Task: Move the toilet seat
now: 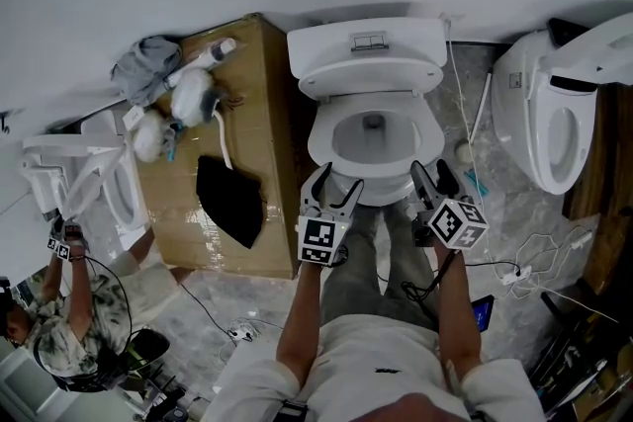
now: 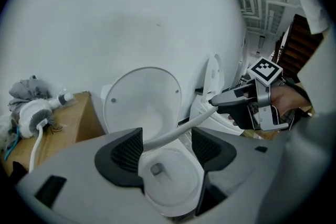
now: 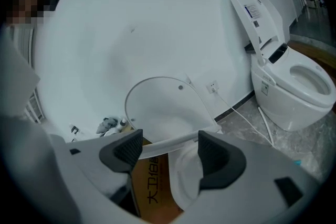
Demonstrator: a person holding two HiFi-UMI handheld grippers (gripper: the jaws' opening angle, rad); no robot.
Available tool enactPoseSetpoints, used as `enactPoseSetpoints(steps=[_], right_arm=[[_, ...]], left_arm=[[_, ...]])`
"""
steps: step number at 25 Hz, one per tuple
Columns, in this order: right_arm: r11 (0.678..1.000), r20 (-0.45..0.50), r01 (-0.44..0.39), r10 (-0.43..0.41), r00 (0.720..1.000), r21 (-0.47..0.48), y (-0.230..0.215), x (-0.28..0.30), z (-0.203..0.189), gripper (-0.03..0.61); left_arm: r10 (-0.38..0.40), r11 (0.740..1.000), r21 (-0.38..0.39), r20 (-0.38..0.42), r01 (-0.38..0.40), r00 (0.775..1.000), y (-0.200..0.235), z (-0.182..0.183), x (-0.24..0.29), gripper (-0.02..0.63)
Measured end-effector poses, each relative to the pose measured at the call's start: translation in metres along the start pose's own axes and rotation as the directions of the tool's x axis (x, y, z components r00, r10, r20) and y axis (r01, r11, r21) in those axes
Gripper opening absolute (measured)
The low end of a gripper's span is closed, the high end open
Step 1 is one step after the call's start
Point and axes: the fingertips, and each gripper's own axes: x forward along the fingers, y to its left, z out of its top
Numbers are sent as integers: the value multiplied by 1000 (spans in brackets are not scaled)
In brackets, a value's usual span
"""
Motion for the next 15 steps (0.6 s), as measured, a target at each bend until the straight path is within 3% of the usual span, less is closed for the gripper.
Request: enactPoseSetpoints(steps=[15], right_arm=[[972, -25, -55, 51, 998, -228, 28, 2, 21, 347]], left_arm=[[22, 1000, 13, 17, -22, 1000, 15, 24, 14, 308]])
